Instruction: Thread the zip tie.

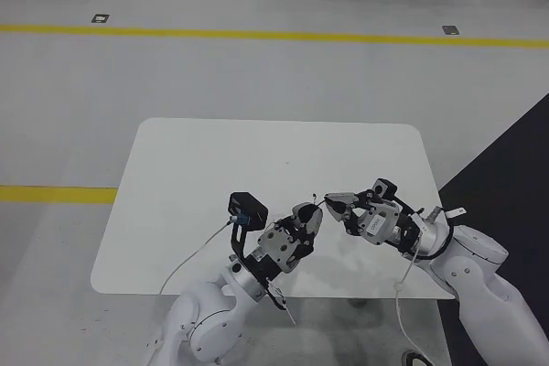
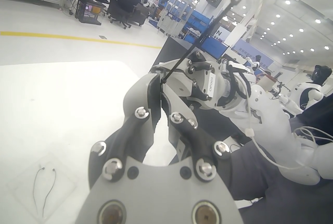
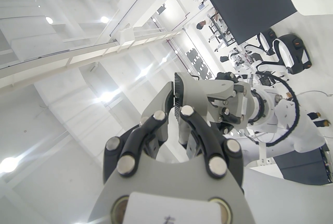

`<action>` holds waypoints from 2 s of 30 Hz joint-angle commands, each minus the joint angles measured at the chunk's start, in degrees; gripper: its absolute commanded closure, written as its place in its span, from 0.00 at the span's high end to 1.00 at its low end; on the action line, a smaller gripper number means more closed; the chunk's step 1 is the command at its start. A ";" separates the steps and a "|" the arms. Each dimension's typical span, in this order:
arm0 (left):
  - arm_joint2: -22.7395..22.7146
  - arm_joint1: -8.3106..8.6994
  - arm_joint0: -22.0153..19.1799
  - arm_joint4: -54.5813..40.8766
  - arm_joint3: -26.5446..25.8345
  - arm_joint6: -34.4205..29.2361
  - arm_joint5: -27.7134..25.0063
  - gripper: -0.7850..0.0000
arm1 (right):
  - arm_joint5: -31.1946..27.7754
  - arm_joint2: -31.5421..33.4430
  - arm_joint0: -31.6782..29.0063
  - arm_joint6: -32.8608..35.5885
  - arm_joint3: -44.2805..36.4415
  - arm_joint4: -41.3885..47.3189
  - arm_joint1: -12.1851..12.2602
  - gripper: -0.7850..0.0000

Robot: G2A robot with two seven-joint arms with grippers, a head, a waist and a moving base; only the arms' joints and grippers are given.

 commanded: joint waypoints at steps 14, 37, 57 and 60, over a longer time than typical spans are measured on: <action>1.56 0.34 -0.76 4.35 0.65 -2.00 1.03 0.00 | -0.10 1.02 -0.49 0.23 -0.71 -0.23 -0.27 0.00; 3.74 0.61 -2.76 7.85 2.52 -5.48 1.19 0.00 | -1.57 3.85 -1.74 2.30 -2.01 1.40 -0.68 0.00; 4.45 0.93 -1.87 7.82 1.22 -3.97 0.31 0.00 | -1.30 4.62 -1.99 1.86 -1.08 2.07 -1.10 0.00; 4.13 1.12 -1.31 7.86 0.31 -2.80 -1.25 0.24 | -0.96 4.31 -1.52 1.70 -0.67 1.94 -1.17 0.00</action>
